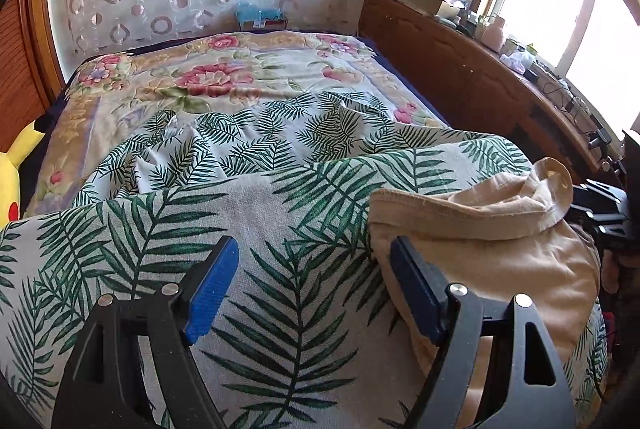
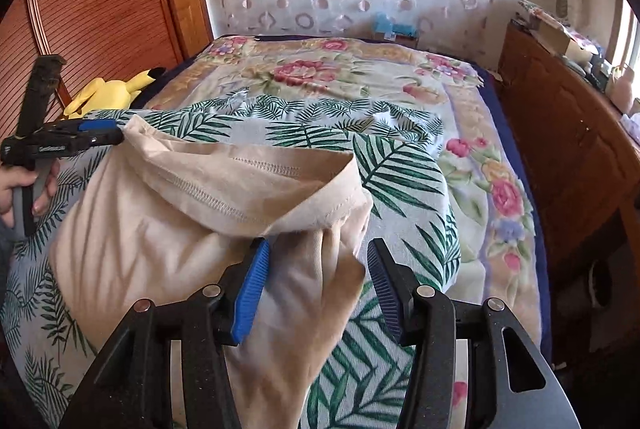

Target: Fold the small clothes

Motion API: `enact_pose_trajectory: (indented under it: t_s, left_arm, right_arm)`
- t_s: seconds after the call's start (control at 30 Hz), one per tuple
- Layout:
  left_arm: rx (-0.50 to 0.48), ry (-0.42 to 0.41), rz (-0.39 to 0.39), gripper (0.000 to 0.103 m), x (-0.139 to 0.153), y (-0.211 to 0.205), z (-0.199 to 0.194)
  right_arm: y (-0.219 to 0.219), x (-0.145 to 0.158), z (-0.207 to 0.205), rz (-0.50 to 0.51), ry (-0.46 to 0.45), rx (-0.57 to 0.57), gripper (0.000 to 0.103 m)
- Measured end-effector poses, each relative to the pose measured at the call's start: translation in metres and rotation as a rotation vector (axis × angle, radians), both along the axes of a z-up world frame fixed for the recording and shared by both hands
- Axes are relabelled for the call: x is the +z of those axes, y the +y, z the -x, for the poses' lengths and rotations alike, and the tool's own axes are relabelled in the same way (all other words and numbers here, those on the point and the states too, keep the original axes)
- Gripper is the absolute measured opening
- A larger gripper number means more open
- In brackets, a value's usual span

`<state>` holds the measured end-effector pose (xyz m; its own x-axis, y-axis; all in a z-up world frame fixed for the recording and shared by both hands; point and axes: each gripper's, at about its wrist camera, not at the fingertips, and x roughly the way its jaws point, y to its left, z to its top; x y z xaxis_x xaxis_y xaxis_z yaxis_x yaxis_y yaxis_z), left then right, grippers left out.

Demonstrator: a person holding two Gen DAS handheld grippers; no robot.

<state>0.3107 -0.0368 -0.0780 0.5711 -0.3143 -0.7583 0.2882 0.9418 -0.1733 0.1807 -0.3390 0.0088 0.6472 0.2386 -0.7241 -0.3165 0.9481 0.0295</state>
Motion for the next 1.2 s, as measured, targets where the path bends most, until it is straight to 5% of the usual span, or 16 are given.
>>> enact_pose_trajectory:
  t_s: [0.1, 0.17, 0.4, 0.53, 0.67, 0.73, 0.87, 1.2]
  left_arm:
    - [-0.013, -0.003, 0.001, 0.079, 0.002, -0.001, 0.005]
    - [-0.020, 0.000, 0.013, 0.079, 0.002, -0.001, 0.007]
    - [-0.053, 0.008, 0.049, 0.079, 0.003, -0.009, 0.015]
    - [-0.079, 0.029, 0.063, 0.079, -0.001, -0.015, 0.016]
    - [-0.093, 0.051, 0.077, 0.079, -0.006, -0.021, 0.015]
    - [-0.098, 0.064, 0.088, 0.079, -0.009, -0.023, 0.013]
    - [-0.120, 0.070, 0.100, 0.061, -0.011, -0.029, 0.015]
    - [-0.136, 0.081, 0.108, 0.058, -0.009, -0.037, 0.010]
  right_arm:
    - [-0.001, 0.005, -0.025, -0.042, 0.000, 0.017, 0.036]
    - [-0.007, 0.007, -0.037, -0.069, -0.016, 0.002, 0.016]
    - [-0.033, 0.009, -0.052, -0.047, -0.031, -0.197, 0.013]
    - [-0.033, 0.011, -0.039, -0.080, -0.026, -0.186, 0.055]
    - [-0.023, 0.007, -0.026, -0.096, 0.005, -0.118, 0.067]
    - [-0.023, 0.003, -0.021, -0.111, 0.031, -0.094, 0.067]
    - [-0.028, -0.008, -0.029, -0.101, 0.075, -0.098, 0.067]
    - [-0.007, -0.017, -0.040, -0.075, 0.094, -0.054, 0.066]
